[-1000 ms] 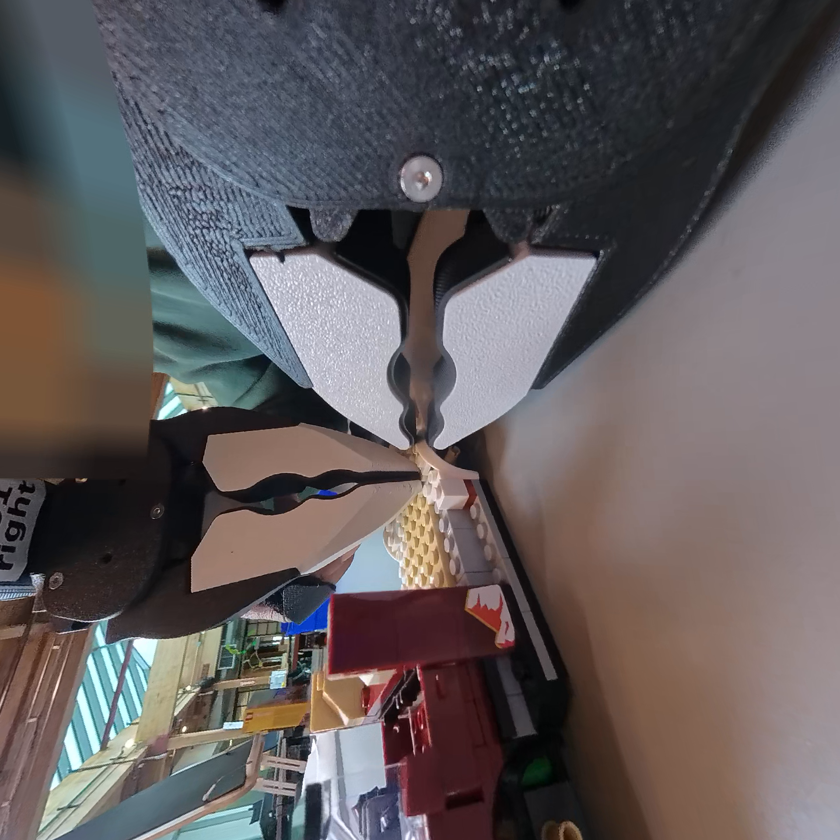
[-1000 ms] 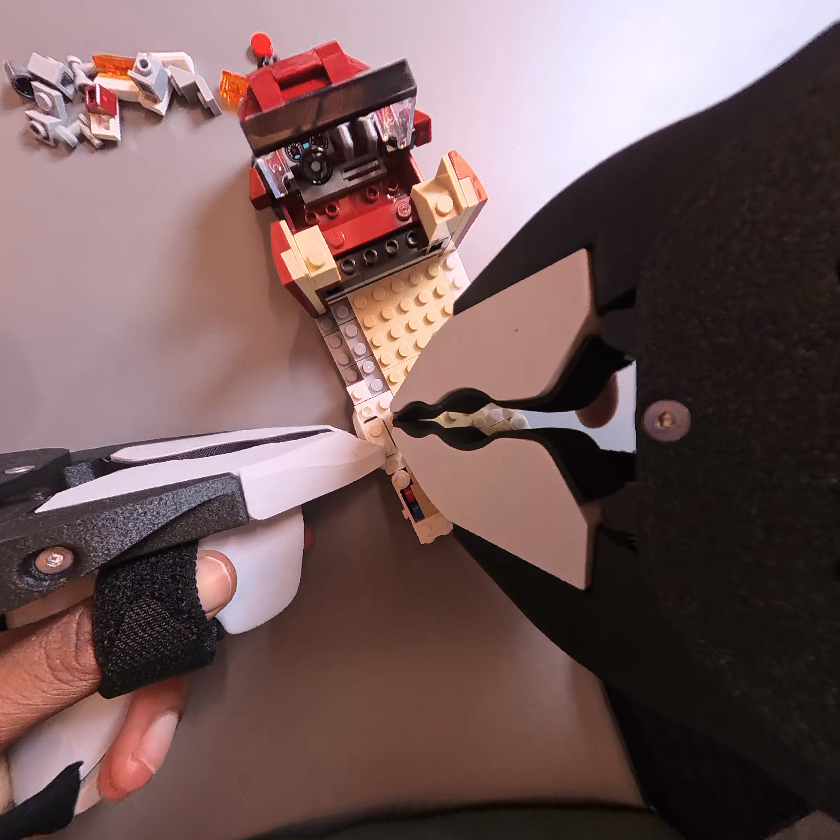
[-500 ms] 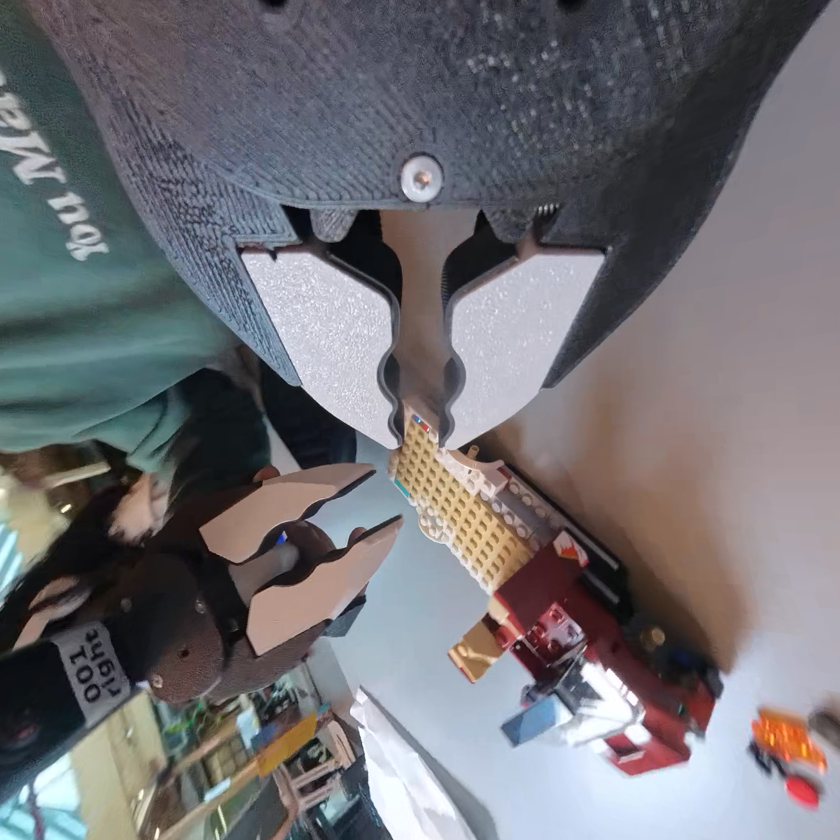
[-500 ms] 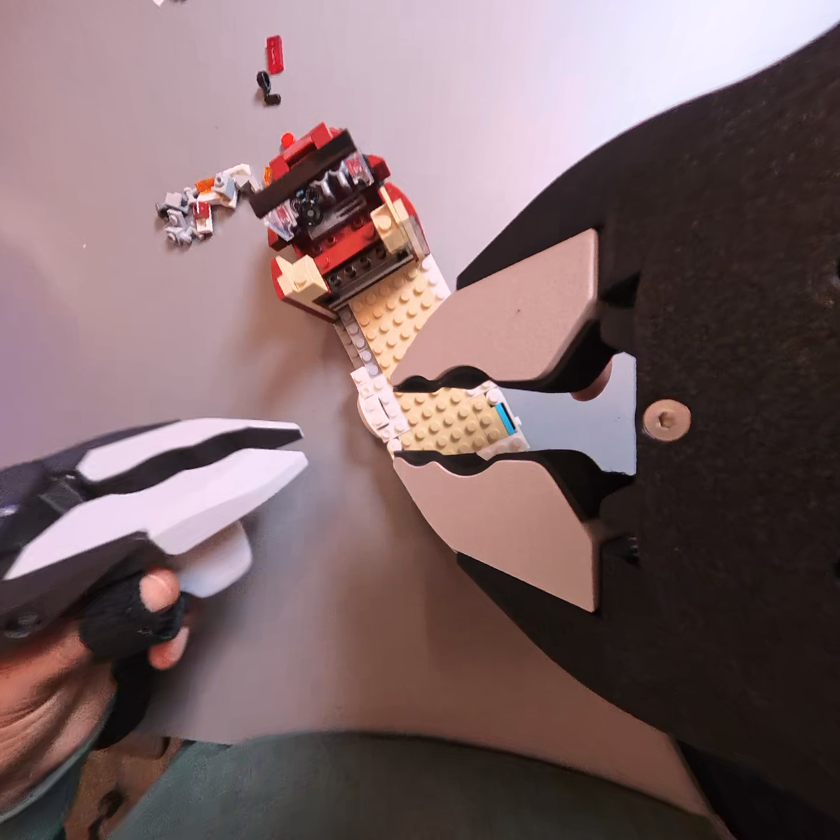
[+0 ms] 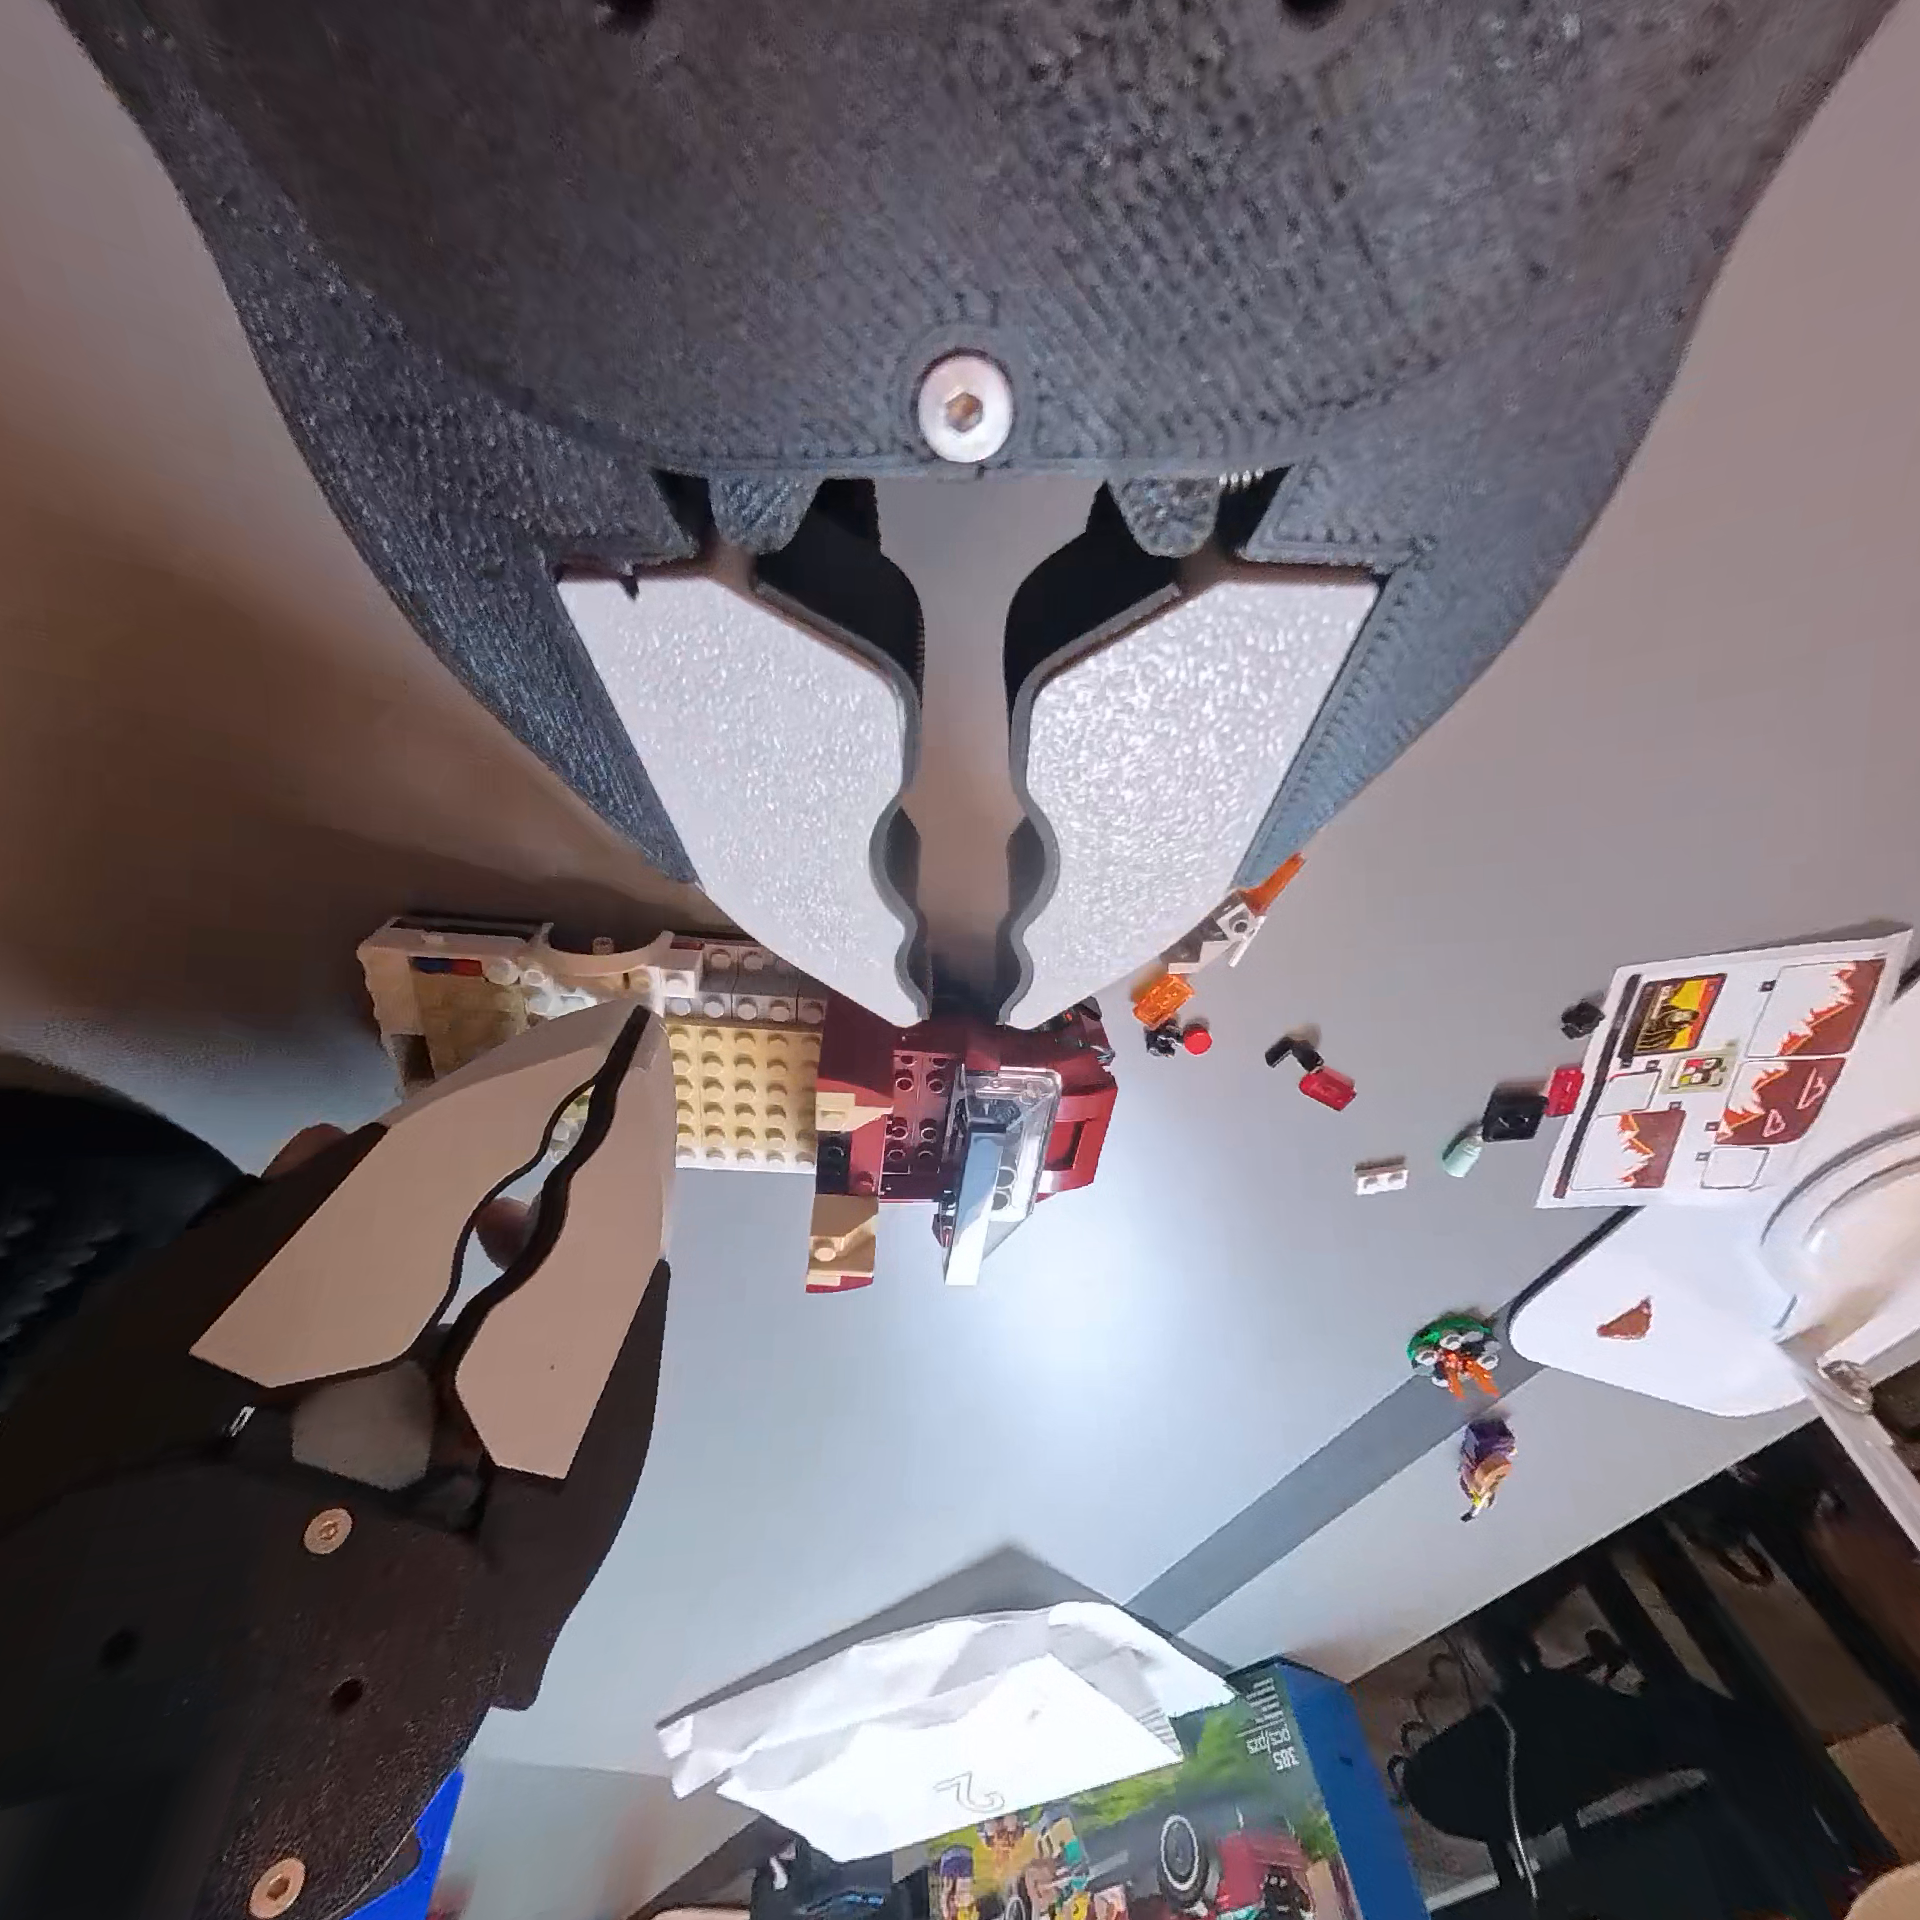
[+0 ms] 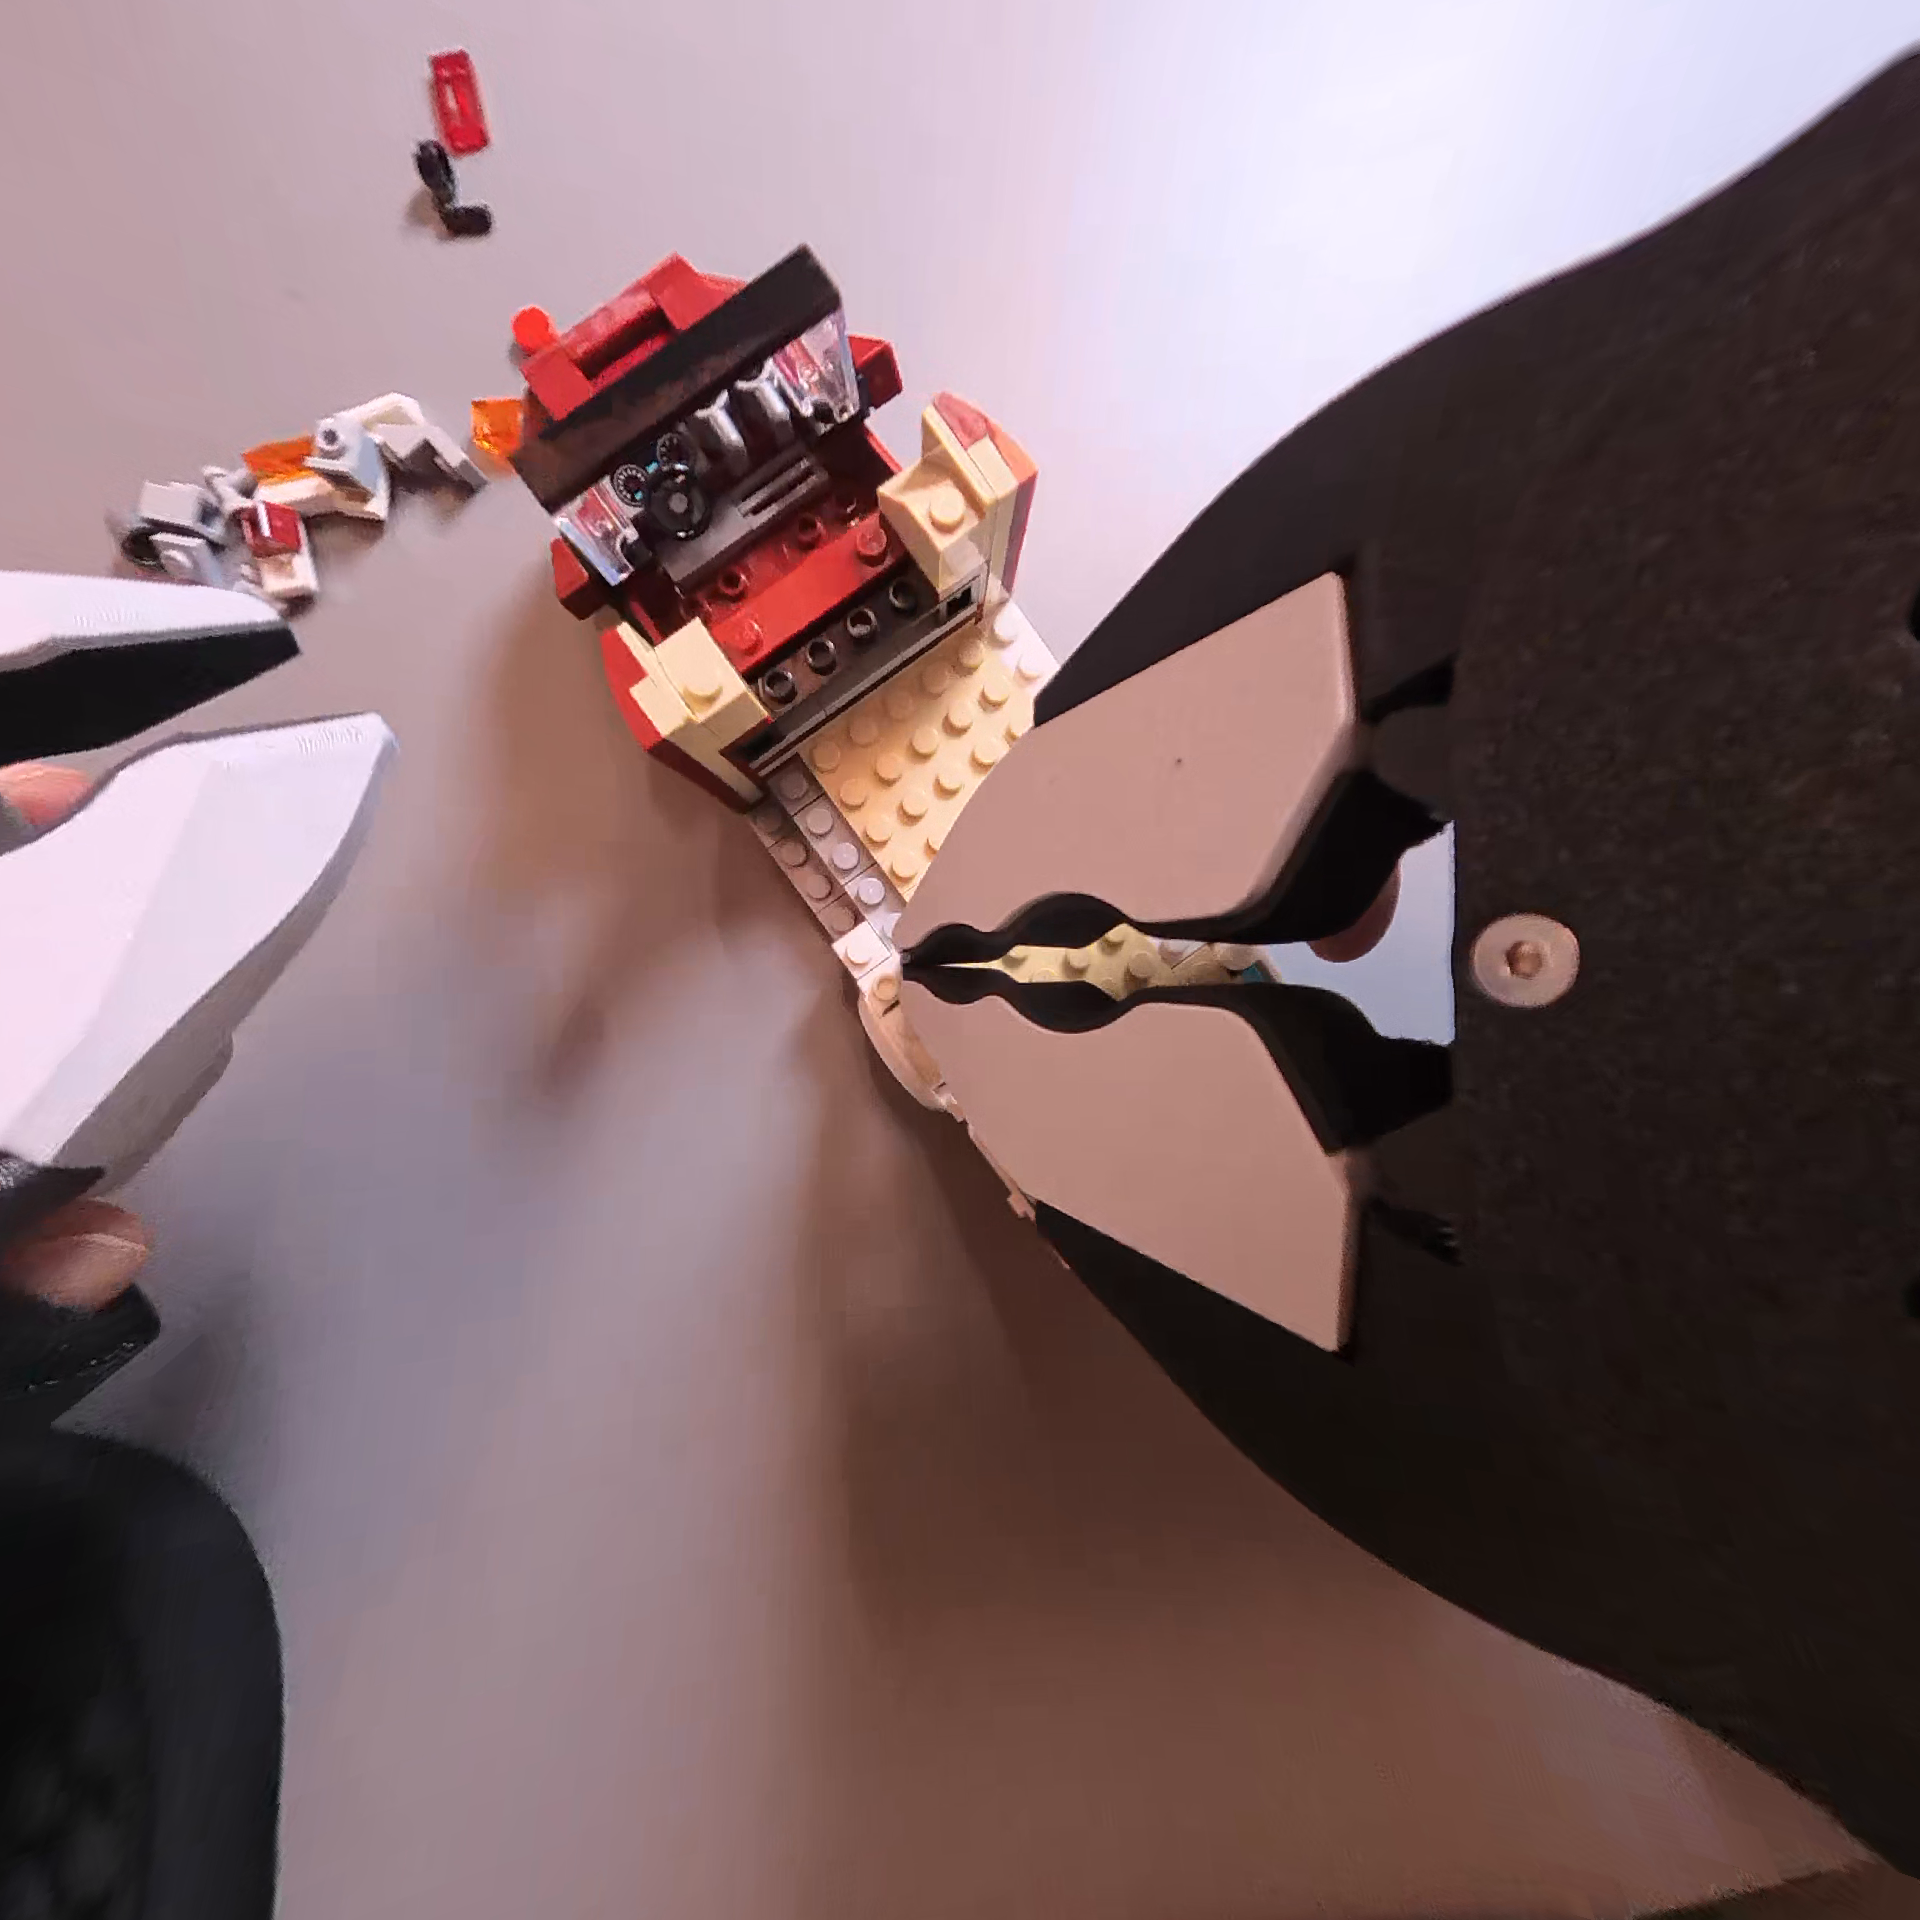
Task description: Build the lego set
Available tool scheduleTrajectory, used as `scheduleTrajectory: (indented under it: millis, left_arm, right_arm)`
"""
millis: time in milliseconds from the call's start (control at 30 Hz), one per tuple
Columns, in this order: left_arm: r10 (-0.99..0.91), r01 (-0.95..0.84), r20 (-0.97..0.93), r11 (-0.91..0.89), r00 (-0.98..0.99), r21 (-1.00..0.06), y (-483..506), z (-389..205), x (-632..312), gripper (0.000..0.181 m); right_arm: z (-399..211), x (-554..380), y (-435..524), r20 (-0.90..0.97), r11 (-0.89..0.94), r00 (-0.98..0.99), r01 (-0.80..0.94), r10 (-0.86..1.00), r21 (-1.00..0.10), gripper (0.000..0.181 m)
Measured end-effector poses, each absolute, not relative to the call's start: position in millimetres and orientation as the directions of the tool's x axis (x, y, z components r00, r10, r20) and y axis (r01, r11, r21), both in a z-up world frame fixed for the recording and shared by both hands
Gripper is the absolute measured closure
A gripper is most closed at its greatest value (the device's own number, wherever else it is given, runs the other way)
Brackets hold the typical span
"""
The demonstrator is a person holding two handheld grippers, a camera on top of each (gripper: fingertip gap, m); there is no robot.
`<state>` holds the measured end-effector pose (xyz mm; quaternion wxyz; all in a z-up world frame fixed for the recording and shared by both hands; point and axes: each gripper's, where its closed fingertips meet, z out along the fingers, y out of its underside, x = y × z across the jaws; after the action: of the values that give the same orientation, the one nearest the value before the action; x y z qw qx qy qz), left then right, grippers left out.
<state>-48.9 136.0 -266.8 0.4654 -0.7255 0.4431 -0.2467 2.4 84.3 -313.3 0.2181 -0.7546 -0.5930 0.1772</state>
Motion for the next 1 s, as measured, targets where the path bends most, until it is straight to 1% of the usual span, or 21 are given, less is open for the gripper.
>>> scheduleTrajectory:
  millis: [100,300,467,567,667,733,800,867,933,1000]
  left_arm:
    - [-0.882,-0.352,0.013,-0.202,0.472,-0.914,134.6,-273.4,-48.6,0.172]
    - [-0.887,-0.327,0.077,-0.248,0.456,-0.912,133.6,-283.6,-52.4,0.172]
    - [-0.891,-0.343,0.066,-0.240,0.449,-0.908,132.0,-286.4,-50.2,0.173]
    - [-0.890,-0.353,0.051,-0.232,0.453,-0.906,132.3,-287.0,-51.5,0.173]
    - [-0.886,-0.353,0.053,-0.238,0.461,-0.905,133.0,-287.6,-53.4,0.172]
    - [-0.882,-0.351,0.055,-0.242,0.467,-0.905,134.6,-287.9,-54.7,0.172]
    - [-0.879,-0.348,0.065,-0.253,0.472,-0.902,135.8,-289.3,-55.8,0.172]
    - [-0.879,-0.345,0.078,-0.265,0.471,-0.901,136.3,-290.3,-56.0,0.172]
    - [-0.880,-0.343,0.091,-0.275,0.466,-0.898,135.8,-291.5,-55.3,0.172]
    - [-0.882,-0.346,0.093,-0.275,0.462,-0.897,135.2,-292.3,-54.8,0.172]
  right_arm:
    - [-313.7,4.2,84.3,-0.031,-0.235,0.253,0.835,0.967,-0.498,0.181]
    - [-314.5,4.8,83.6,0.031,-0.225,0.261,0.879,0.965,-0.420,0.181]
    - [-314.9,5.4,83.3,0.042,-0.242,0.279,0.890,0.959,-0.385,0.181]
    - [-314.7,5.4,83.3,0.044,-0.248,0.289,0.883,0.956,-0.398,0.181]
    - [-314.0,4.9,84.9,0.091,-0.217,0.279,0.881,0.956,-0.420,0.181]
    - [-306.8,5.3,88.8,0.119,-0.223,0.312,0.853,0.943,-0.472,0.181]
    - [-294.5,5.6,86.4,0.069,-0.263,0.350,0.806,0.934,-0.530,0.181]
    - [-290.5,9.6,83.9,0.070,-0.261,0.350,0.804,0.934,-0.534,0.181]
    - [-293.2,8.0,75.2,0.031,-0.271,0.336,0.807,0.941,-0.525,0.181]
    - [-300.2,8.1,71.1,0.031,-0.265,0.321,0.827,0.946,-0.496,0.181]
